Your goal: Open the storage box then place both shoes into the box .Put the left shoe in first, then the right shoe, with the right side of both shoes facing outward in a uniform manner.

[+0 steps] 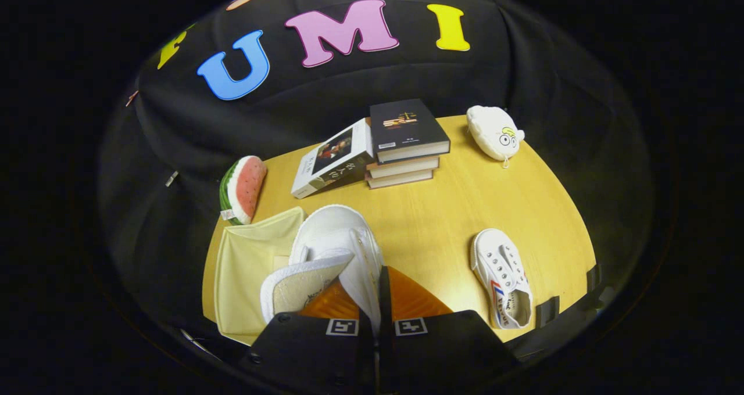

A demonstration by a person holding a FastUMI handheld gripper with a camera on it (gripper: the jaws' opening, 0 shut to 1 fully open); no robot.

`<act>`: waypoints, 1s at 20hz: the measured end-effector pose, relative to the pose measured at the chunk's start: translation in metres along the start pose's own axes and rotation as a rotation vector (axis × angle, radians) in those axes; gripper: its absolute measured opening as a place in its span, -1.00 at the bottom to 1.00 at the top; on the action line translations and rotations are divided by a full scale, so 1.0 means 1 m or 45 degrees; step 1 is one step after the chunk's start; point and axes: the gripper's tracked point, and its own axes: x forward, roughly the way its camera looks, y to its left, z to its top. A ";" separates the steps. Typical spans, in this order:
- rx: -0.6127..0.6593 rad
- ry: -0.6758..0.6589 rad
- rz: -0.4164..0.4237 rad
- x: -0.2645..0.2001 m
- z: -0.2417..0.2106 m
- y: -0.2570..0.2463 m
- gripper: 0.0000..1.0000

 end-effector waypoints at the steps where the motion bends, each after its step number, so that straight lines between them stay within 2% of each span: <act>1: 0.001 0.029 0.024 -0.001 -0.002 0.017 -0.84; 4: -0.019 0.133 0.067 0.005 -0.016 0.063 -0.84; 8: -0.029 0.338 0.061 0.025 -0.053 0.104 -0.84; 14: -0.031 0.424 0.010 0.065 -0.073 0.147 -0.84; 16: 0.003 0.409 -0.024 0.078 -0.073 0.153 -0.83; 20: 0.071 0.219 -0.058 0.100 -0.066 0.165 -0.83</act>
